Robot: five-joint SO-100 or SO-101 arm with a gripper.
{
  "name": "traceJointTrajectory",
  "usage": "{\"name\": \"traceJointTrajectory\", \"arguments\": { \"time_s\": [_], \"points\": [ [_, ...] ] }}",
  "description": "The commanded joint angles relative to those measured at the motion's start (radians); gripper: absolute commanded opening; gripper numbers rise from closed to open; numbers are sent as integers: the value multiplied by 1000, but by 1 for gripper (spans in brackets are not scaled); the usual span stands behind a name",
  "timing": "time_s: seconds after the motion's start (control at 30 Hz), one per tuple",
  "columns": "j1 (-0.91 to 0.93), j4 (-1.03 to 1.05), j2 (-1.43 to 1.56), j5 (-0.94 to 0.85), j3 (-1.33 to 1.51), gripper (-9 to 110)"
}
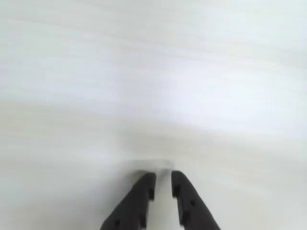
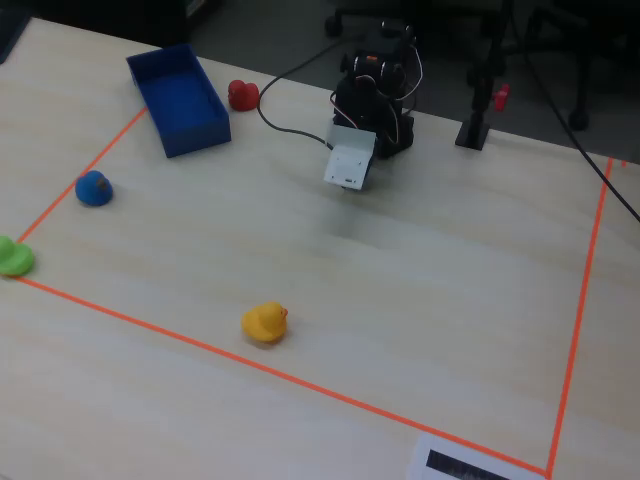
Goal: Grasp red duck and put it into box.
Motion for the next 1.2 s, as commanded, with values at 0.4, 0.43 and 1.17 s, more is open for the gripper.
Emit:
{"name": "traceJointTrajectory", "arguments": {
  "time_s": [0.4, 0.43, 1.17],
  "points": [
    [264, -87, -483, 158, -718, 0],
    [299, -60, -534, 175, -807, 0],
    [1448, 199, -1114, 175, -1640, 21]
  ]
}}
